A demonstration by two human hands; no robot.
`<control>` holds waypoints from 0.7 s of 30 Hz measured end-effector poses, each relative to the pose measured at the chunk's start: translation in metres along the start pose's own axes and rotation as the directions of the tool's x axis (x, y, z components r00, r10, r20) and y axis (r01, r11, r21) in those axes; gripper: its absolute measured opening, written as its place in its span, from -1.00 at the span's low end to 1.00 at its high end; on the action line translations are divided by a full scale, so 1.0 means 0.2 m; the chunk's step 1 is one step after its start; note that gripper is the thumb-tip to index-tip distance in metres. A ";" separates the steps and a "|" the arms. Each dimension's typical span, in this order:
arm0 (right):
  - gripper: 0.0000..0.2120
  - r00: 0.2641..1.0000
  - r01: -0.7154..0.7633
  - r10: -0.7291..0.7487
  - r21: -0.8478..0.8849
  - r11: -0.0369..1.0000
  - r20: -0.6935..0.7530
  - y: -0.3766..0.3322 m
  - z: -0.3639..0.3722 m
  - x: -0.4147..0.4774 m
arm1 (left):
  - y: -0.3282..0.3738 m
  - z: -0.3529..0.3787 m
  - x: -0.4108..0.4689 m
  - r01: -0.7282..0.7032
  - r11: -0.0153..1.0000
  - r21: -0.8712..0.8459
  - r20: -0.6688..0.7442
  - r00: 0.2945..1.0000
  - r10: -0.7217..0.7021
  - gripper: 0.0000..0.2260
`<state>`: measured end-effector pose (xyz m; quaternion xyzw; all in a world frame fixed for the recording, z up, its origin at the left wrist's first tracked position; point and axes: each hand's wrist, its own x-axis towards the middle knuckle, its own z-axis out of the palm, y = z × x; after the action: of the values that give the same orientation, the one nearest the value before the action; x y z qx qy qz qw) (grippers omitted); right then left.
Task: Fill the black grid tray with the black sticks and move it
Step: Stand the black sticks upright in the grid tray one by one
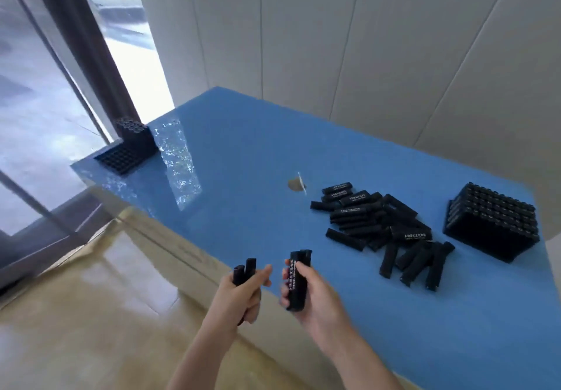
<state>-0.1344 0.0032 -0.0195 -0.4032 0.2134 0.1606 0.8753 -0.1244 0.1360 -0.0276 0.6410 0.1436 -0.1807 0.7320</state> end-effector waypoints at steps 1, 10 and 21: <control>-0.84 1.000 0.002 -0.002 0.001 1.000 0.003 0.04 0.07 0.02 | 0.02 -0.06 -0.02 -0.003 1.000 -0.015 -0.007 1.000 0.003 -0.78; -0.78 0.995 0.082 -0.060 -0.308 0.948 0.082 0.51 0.76 0.18 | 0.22 -0.82 -0.16 -0.050 0.998 -0.028 -0.095 0.994 0.047 -0.63; -0.83 0.983 0.139 -0.064 -0.476 0.869 0.170 0.84 1.52 0.42 | 0.42 -1.55 -0.06 -0.140 0.990 0.025 -0.236 0.961 0.142 -0.89</control>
<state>-0.0646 0.3519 0.0098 -0.6074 0.0788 0.1926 0.7667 -0.0918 0.4531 0.0096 0.6694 0.1832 -0.0508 0.7181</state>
